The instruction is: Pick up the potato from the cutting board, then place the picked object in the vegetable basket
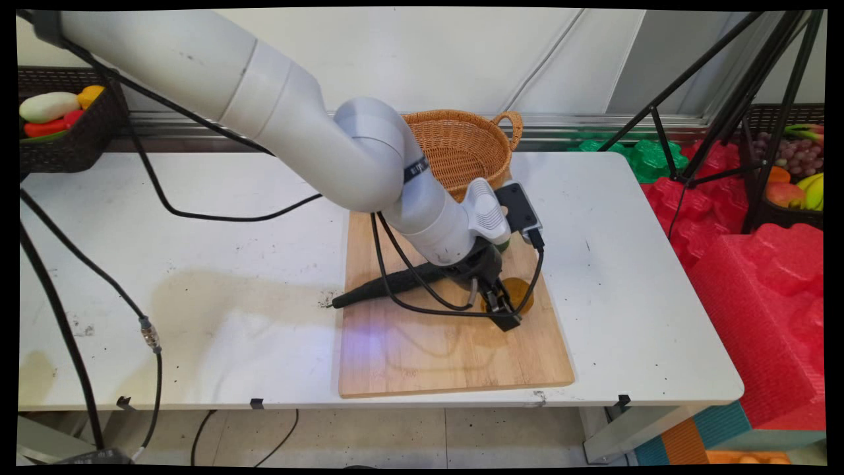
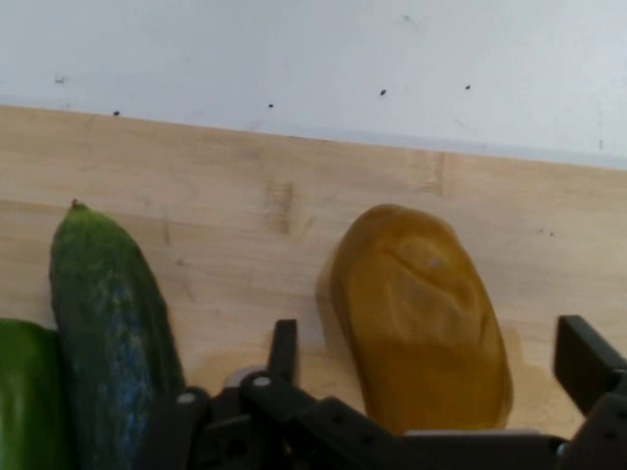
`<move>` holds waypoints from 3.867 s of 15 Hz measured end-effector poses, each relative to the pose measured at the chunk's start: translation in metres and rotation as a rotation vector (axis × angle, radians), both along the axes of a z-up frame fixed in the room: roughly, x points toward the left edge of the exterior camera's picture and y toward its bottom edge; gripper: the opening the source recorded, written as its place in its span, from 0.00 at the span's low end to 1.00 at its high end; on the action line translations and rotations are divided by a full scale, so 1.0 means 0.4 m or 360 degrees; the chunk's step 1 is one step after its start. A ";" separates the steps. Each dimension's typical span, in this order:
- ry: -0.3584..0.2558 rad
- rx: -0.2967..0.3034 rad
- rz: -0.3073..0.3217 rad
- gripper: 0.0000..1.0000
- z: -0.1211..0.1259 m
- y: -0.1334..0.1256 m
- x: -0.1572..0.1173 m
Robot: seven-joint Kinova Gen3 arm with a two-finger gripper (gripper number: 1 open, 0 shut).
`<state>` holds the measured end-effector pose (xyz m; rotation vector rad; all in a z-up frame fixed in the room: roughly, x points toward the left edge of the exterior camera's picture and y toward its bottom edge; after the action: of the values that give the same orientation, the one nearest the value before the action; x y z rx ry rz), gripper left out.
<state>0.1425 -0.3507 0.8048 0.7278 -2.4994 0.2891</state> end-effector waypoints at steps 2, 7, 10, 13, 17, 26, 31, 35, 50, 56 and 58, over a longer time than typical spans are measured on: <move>0.0000 0.0012 0.0008 0.00 -0.012 -0.004 -0.008; 0.0013 0.0015 0.0024 0.00 -0.011 -0.002 -0.014; 0.0047 -0.0010 0.0057 0.00 0.024 0.008 -0.004; 0.0079 -0.0058 0.0083 0.00 0.083 0.021 0.014; 0.0120 -0.0148 0.0130 0.00 0.208 0.047 0.073; 0.0035 -0.0291 0.0310 0.00 0.387 0.032 0.298; -0.0065 -0.0318 0.0425 0.00 0.399 -0.046 0.418; -0.0122 -0.0309 0.0456 0.00 0.379 -0.105 0.466; -0.0215 -0.0146 0.0378 0.00 0.165 -0.346 0.504; -0.0220 -0.0103 0.0359 0.00 0.097 -0.402 0.506; -0.0217 -0.0096 0.0355 0.00 0.083 -0.413 0.507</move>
<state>0.3452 -0.5158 0.8382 0.9938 -2.5249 0.5071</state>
